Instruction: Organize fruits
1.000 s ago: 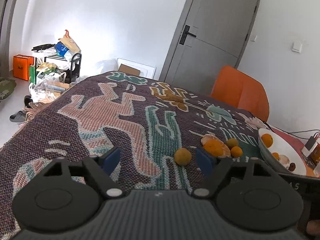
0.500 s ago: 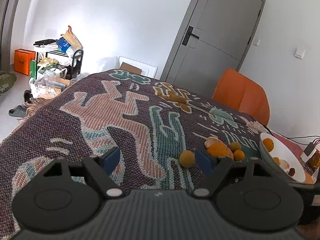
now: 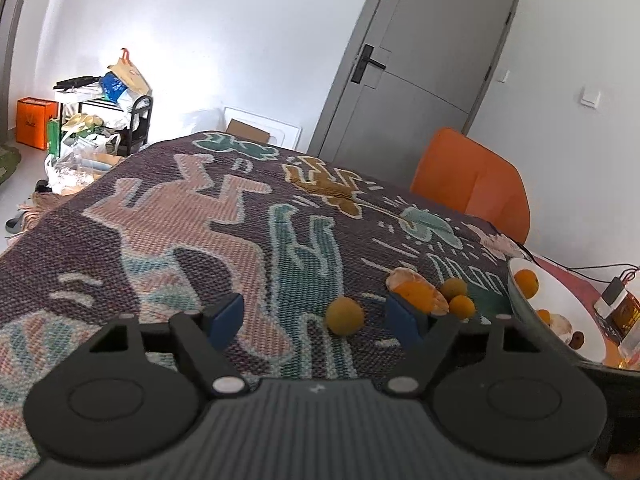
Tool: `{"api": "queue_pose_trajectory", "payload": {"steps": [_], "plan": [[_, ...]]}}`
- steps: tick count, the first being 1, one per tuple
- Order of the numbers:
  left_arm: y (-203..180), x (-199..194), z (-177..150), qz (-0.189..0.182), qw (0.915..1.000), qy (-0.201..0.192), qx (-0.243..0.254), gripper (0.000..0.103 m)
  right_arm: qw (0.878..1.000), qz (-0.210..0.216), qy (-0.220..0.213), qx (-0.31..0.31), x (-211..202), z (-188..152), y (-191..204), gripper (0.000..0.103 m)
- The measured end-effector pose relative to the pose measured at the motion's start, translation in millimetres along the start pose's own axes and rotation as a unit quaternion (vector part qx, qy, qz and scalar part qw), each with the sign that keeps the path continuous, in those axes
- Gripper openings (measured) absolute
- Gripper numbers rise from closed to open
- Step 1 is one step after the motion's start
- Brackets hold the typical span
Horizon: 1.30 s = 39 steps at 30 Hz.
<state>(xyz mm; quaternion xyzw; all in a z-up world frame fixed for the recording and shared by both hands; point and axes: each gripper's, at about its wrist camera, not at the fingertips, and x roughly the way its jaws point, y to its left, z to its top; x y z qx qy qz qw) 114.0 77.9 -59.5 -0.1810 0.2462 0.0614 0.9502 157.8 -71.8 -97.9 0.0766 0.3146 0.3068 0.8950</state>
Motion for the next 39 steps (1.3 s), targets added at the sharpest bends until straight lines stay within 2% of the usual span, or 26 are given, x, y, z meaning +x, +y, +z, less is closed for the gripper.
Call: {"api": "queue_pose_trajectory", "payload": {"steps": [5, 7, 16, 19, 23, 39], "plan": [[-7.8, 11.0, -0.9, -0.003, 0.9999, 0.007, 0.008, 0.066, 1.000, -0.005, -0.008, 0.003, -9.3, 0.2, -7.0, 0.021], [-8.3, 16.1, -1.9, -0.003, 0.9999, 0.011, 0.006, 0.058, 1.000, -0.007, -0.011, 0.005, -13.2, 0.9, -9.5, 0.021], [-18.5, 30.9, -5.9, 0.002, 0.9993, 0.030, 0.022, 0.037, 0.999, -0.012, -0.027, 0.021, -31.7, 5.9, -26.8, 0.021], [-20.0, 33.2, -5.4, 0.007, 0.9991, 0.033, 0.024, 0.022, 0.999, -0.013, -0.032, 0.024, -36.5, 5.8, -30.8, 0.021], [-25.7, 26.2, -3.4, 0.006, 0.9996, 0.018, 0.022, 0.022, 0.999, -0.015, -0.038, 0.024, -43.6, 5.3, -33.4, 0.021], [-75.8, 18.7, -2.8, -0.046, 0.9978, 0.015, 0.047, 0.022, 0.996, -0.043, -0.073, 0.041, -76.8, 6.9, -61.2, 0.021]]}}
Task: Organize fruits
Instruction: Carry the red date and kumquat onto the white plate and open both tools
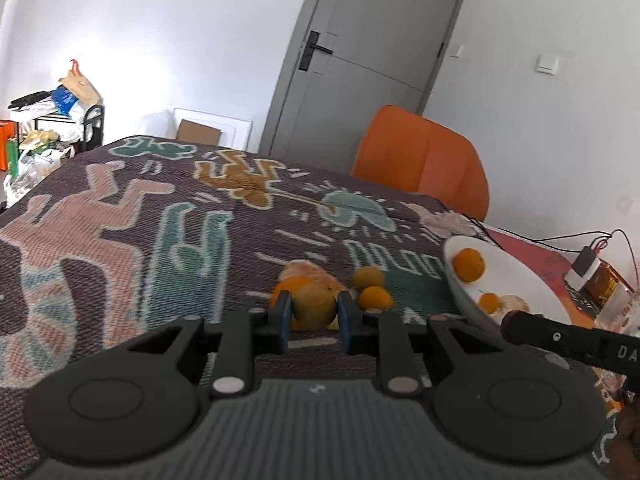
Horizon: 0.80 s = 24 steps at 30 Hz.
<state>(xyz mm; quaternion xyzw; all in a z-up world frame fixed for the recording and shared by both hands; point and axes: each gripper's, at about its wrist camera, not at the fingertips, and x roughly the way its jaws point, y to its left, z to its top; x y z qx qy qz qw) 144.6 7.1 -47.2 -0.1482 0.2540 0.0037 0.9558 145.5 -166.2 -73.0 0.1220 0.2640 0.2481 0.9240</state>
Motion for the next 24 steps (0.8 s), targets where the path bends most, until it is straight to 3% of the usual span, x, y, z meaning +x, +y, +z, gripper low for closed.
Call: {"api": "queue_pose_trajectory", "payload": {"steps": [24], "plan": [[-68.6, 21.2, 10.7, -0.056, 0.9974, 0.005, 0.044, 0.022, 0.993, -0.104, -0.046, 0.030, -26.9, 13.0, -77.5, 0.021]]}}
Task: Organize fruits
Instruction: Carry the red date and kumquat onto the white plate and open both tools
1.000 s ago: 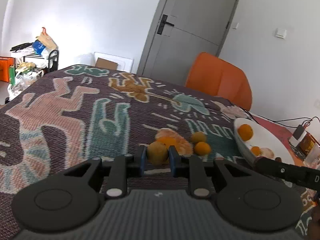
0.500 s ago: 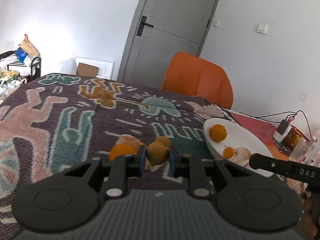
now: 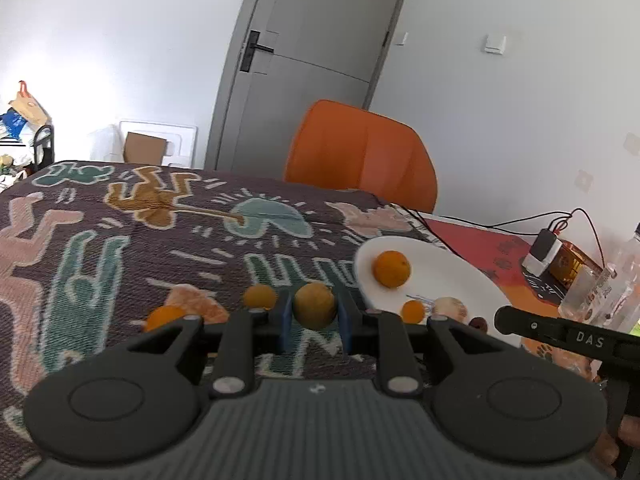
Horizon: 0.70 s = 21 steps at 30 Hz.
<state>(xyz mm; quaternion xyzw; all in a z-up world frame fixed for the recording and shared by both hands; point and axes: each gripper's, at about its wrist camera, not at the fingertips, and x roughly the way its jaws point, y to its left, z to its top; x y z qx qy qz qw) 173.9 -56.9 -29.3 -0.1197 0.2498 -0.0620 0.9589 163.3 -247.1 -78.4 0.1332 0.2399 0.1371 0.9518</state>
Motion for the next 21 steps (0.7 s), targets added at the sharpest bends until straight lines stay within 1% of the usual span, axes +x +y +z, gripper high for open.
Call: {"api": "queue_pose_trajectory", "payload": {"steps": [12, 21], "plan": [[-30.5, 21.7, 1.7, -0.020, 0.9992, 0.010, 0.034, 0.022, 0.999, -0.030, -0.010, 0.008, 1.9, 6.6, -26.5, 0.021], [-42.3, 35.9, 1.6, -0.028, 0.9987, 0.018, 0.038, 0.022, 0.999, -0.044, -0.011, 0.000, 10.3, 14.5, -36.5, 0.021]]}}
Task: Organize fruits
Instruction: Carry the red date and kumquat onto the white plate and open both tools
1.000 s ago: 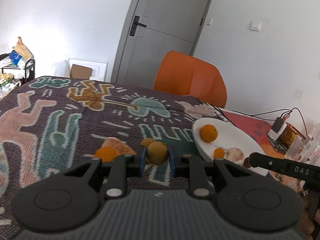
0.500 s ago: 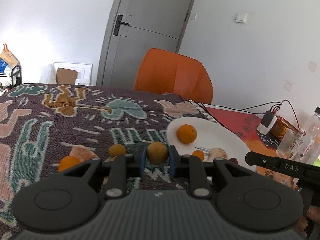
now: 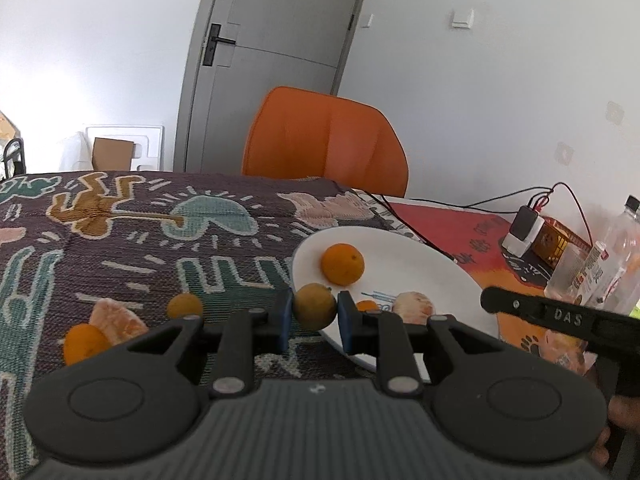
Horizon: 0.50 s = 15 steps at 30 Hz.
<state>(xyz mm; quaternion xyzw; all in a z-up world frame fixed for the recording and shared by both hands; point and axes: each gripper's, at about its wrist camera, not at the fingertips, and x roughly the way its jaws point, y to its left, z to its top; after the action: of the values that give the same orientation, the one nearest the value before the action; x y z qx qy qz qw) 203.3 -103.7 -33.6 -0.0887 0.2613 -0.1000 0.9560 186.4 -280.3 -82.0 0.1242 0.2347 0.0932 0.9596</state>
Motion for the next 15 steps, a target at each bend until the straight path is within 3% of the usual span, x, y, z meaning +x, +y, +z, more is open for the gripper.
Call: {"api": "queue_pose_trajectory", "payload": {"steps": [5, 15], "plan": [[-5.3, 6.8, 0.8, -0.006, 1.0000, 0.004, 0.004, 0.023, 0.999, -0.018, -0.023, -0.024, 1.2, 2.8, 4.2, 0.026], [-13.1, 21.5, 1.2, -0.009, 0.9998, 0.013, 0.010, 0.026, 1.000, -0.003, -0.006, -0.004, -11.7, -10.2, 4.1, 0.027]]}}
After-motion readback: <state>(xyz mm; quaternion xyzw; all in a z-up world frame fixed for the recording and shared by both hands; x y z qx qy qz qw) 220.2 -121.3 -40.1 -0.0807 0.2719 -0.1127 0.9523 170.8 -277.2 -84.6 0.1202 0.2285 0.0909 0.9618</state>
